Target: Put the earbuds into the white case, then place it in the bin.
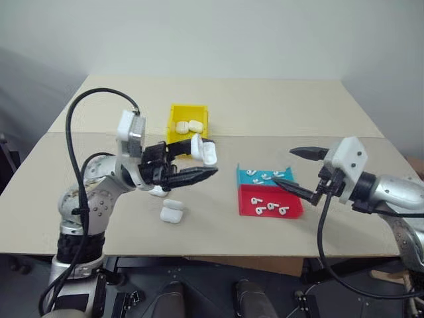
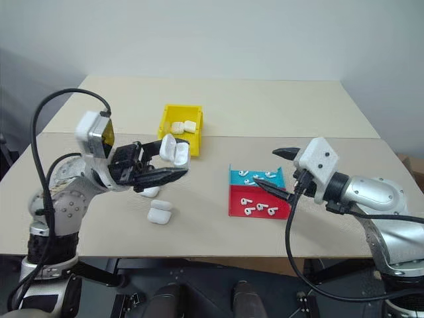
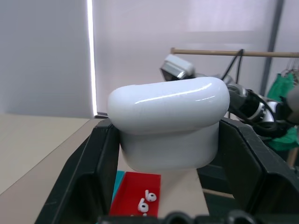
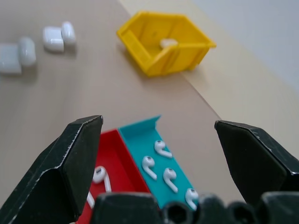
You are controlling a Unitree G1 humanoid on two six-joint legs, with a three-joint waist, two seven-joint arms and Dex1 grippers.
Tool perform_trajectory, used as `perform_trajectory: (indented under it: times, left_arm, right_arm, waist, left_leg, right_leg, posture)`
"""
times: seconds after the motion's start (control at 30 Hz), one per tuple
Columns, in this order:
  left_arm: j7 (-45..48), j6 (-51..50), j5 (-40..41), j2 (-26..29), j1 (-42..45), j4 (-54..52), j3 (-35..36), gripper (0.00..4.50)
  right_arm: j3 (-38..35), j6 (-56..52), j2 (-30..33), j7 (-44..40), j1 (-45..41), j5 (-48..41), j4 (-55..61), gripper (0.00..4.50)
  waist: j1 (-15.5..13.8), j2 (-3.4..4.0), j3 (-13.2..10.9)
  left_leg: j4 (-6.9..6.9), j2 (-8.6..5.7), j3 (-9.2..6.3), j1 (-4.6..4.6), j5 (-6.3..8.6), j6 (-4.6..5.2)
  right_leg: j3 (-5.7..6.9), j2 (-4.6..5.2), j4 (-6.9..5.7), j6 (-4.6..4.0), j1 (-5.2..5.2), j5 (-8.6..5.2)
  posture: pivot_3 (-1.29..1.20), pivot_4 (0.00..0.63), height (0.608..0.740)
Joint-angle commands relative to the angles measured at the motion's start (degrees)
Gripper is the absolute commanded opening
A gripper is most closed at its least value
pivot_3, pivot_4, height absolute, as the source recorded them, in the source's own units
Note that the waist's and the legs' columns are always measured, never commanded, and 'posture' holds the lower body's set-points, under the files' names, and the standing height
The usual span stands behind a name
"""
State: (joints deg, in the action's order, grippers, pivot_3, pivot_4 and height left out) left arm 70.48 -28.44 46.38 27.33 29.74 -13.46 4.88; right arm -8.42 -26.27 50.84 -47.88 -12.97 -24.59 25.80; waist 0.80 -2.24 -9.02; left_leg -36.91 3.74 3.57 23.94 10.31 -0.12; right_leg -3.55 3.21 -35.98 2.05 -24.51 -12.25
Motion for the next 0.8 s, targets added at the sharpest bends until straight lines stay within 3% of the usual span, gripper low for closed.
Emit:
perform_trajectory:
  times: [0.03, 0.23, 0.27, 0.33, 0.57, 0.8]
  left_arm:
    - [3.31, 4.34, -0.39, -1.62, 1.00, -0.12, -1.65, 2.85]
    - [4.32, 6.48, -1.40, -2.38, 1.11, -0.04, -3.30, 2.85]
    - [4.40, 6.60, -1.36, -2.32, 0.99, -0.10, -3.31, 2.85]
    - [4.42, 6.92, -1.53, -2.25, 0.75, -0.12, -3.38, 2.85]
    - [4.14, 8.08, -2.29, -2.01, -0.38, -0.79, -3.82, 2.85]
    - [2.87, 8.51, -2.47, -2.60, -0.98, -1.71, -4.11, 2.85]
  right_arm:
    - [2.32, 0.66, 2.99, -2.93, -1.62, 2.51, -0.29, 4.50]
    - [8.01, -4.47, 7.10, -5.62, -4.93, 5.29, -1.19, 4.50]
    - [9.45, -6.66, 7.97, -5.94, -6.04, 5.75, -1.15, 4.32]
    - [11.40, -8.52, 9.34, -7.16, -7.49, 6.52, -1.08, 3.91]
    - [19.19, -8.03, 12.89, -14.31, -12.10, 10.98, -3.11, 1.47]
    - [28.03, 4.62, 13.67, -21.12, -16.32, 22.40, -11.86, 1.47]
  waist:
    - [0.00, 0.00, 0.00]
    - [0.18, 0.00, 0.00]
    - [0.24, 0.00, 0.00]
    - [0.17, 0.00, 0.00]
    - [0.05, 0.00, 0.00]
    - [0.10, 0.00, 0.00]
  left_leg:
    - [0.00, 0.00, 0.00, -0.01, 0.00, 0.00]
    - [0.00, 0.01, -0.01, -0.10, 0.00, 0.00]
    - [0.00, 0.01, 0.00, -0.11, 0.00, 0.00]
    - [0.00, 0.01, 0.00, -0.11, 0.00, 0.00]
    - [0.01, 0.02, 0.01, -0.11, 0.00, 0.00]
    - [0.01, 0.02, 0.02, -0.11, 0.00, 0.00]
  right_leg:
    - [0.00, 0.00, 0.01, 0.03, 0.02, -0.02]
    - [-0.01, -0.01, -0.01, 0.04, 0.06, -0.02]
    - [-0.01, -0.01, 0.00, 0.05, 0.06, -0.03]
    - [-0.02, -0.01, 0.00, 0.05, 0.07, -0.03]
    - [-0.01, 0.01, 0.03, 0.06, 0.06, -0.04]
    - [-0.01, 0.00, 0.03, 0.07, 0.02, -0.05]
  posture:
    - [0.00, 0.150, 0.740]
    - [0.00, 0.150, 0.740]
    - [0.00, 0.150, 0.740]
    - [0.00, 0.150, 0.740]
    - [0.00, 0.150, 0.740]
    - [0.00, 0.150, 0.740]
